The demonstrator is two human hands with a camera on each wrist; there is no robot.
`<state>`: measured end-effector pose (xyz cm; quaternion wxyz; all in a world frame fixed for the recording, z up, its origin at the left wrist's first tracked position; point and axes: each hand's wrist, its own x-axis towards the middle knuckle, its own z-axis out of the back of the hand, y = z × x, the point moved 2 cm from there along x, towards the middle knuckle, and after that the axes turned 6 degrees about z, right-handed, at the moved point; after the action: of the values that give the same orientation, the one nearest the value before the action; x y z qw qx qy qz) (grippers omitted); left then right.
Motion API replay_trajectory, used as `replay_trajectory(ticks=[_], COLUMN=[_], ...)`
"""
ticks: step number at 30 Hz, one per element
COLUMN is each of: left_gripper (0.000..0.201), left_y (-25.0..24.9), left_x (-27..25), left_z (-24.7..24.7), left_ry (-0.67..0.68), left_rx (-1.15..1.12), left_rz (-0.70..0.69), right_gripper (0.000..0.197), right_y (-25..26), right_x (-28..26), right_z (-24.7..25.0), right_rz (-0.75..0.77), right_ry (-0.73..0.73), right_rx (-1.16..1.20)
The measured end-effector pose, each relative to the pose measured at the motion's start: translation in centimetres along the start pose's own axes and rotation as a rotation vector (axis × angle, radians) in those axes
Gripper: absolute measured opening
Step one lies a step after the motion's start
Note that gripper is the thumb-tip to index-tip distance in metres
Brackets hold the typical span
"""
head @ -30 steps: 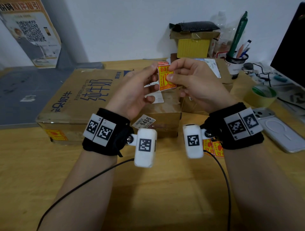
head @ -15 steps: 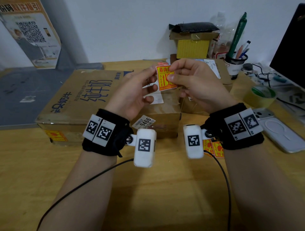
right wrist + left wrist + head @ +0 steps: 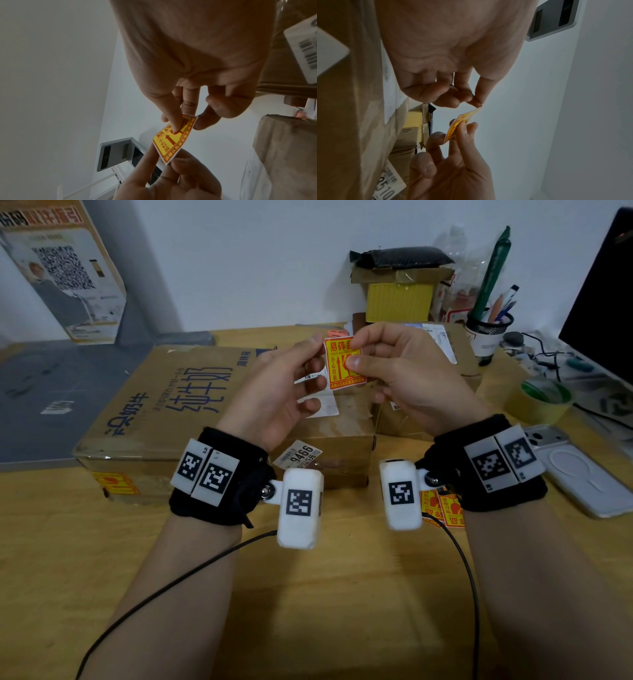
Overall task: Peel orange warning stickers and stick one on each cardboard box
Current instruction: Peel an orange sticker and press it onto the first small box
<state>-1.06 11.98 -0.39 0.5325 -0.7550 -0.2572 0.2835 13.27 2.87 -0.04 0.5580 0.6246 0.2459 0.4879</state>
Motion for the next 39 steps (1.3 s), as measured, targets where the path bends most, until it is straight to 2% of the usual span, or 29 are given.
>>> replay_trajectory(ticks=[6, 14, 19, 30, 36, 39], left_gripper=[0.022, 0.026, 0.026, 0.022, 0.024, 0.027], left_y=[0.0, 0.1, 0.1, 0.6, 0.5, 0.4], left_x=[0.1, -0.1, -0.4, -0.2, -0.1, -0.1], left_z=[-0.1, -0.3, -0.8, -1.5, -1.1, -0.9], left_ry=[0.026, 0.087, 0.098, -0.011, -0.051, -0.071], left_rx=[-0.015, -0.142, -0.120, 0.149, 0.161, 0.163], left_rz=[0.006, 0.071, 0.071, -0.016, -0.033, -0.040], right_gripper=[0.020, 0.020, 0.021, 0.021, 0.017, 0.009], right_y=[0.0, 0.0, 0.1, 0.0, 0.1, 0.3], right_x=[0.0, 0.0, 0.0, 0.1, -0.1, -0.3], right_z=[0.0, 0.0, -0.1, -0.3, -0.5, -0.9], right_rz=[0.000, 0.000, 0.000, 0.024, 0.002, -0.019], right_ry=[0.003, 0.005, 0.003, -0.036, -0.052, -0.038], right_rx=[0.002, 0.012, 0.010, 0.031, -0.020, -0.065])
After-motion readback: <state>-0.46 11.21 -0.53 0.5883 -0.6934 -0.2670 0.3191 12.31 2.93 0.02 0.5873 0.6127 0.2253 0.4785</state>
